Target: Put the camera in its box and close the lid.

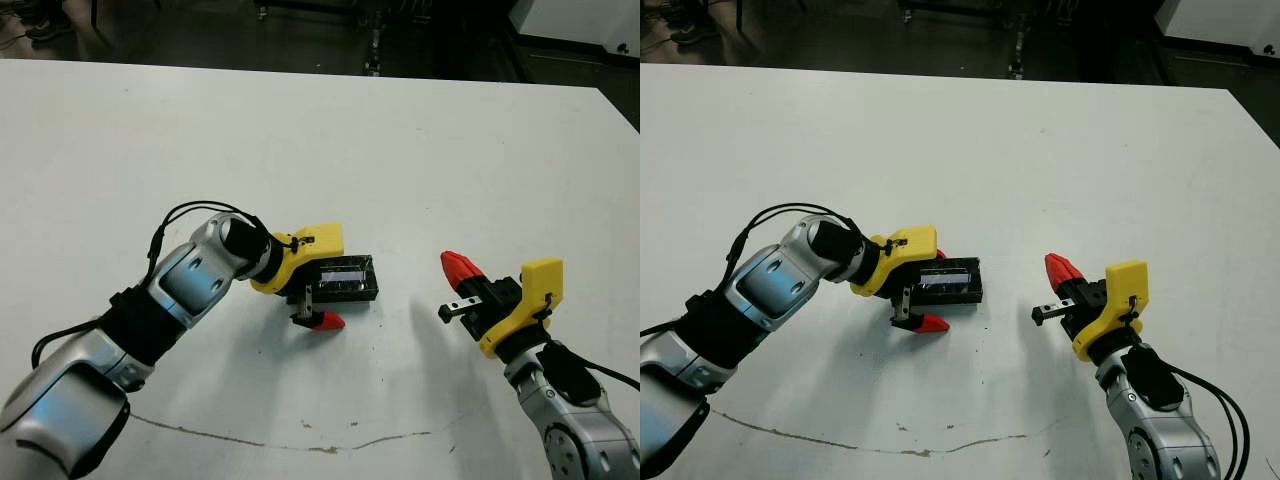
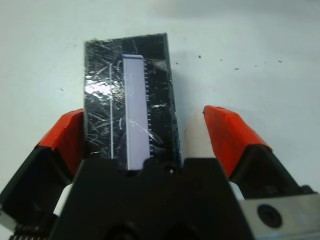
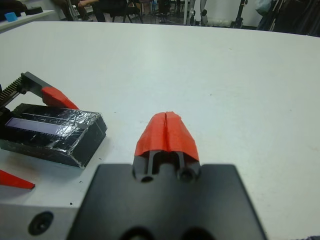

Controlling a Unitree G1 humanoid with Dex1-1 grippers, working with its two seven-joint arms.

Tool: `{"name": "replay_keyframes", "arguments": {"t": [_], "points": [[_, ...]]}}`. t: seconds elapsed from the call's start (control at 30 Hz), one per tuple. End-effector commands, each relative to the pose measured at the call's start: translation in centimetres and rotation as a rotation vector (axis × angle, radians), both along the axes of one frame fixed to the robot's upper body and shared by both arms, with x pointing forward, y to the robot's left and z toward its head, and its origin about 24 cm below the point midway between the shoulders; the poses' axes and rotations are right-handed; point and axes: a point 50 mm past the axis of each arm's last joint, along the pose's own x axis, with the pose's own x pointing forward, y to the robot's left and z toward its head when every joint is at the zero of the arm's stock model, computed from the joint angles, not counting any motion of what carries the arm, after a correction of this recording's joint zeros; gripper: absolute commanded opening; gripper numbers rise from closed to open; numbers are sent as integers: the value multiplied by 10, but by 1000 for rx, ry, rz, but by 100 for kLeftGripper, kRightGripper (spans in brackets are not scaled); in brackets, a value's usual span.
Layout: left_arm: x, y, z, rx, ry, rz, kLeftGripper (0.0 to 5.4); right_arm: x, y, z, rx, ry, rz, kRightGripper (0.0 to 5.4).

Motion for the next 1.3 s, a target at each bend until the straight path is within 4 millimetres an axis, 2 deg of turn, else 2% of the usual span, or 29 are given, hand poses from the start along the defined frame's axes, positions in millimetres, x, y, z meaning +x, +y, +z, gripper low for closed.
{"name": "replay_keyframes", "arguments": {"t": [0.03,0.47,0.67,0.83,1.13,1.23,1.3], "points": [[-7,2,-33,42,48,64,538,-1,-2,-2,-10,18,-3,0],[-17,-11,-40,-45,79,59,538,-1,-2,-1,-7,24,-2,0],[-16,-9,-35,-51,84,72,538,-1,-2,0,-25,12,3,0],[-11,5,-21,-54,-9,101,538,-1,-3,0,-17,14,3,0],[2,42,9,-148,-57,248,538,0,-1,-2,0,16,9,0],[2,45,11,-156,-54,259,538,0,-1,-2,2,17,10,0],[8,62,23,-175,-131,310,538,0,-1,-2,-13,10,14,0]]}}
